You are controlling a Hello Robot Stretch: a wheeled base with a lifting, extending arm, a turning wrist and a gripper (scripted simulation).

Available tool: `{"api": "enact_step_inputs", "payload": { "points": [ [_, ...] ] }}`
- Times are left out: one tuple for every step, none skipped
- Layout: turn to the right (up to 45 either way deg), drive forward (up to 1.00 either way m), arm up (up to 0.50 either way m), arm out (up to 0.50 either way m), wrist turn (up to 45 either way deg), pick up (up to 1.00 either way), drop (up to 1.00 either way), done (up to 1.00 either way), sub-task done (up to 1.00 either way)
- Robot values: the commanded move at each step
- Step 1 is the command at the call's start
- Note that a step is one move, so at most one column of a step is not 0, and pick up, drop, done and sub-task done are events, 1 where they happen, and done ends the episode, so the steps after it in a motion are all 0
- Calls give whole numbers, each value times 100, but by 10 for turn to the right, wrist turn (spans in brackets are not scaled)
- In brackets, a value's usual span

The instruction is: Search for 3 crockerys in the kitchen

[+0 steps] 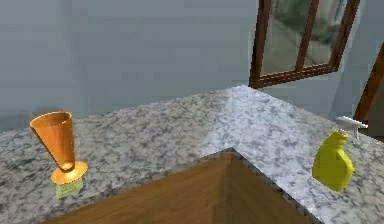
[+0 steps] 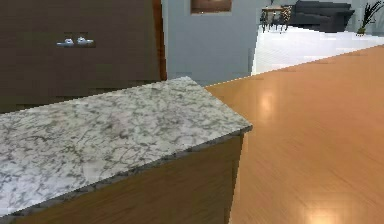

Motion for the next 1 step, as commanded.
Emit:
{"api": "enact_step_inputs", "payload": {
  "points": [
    [-330, 0, 0, 0, 0, 0, 0, 0, 0]
  ]
}}
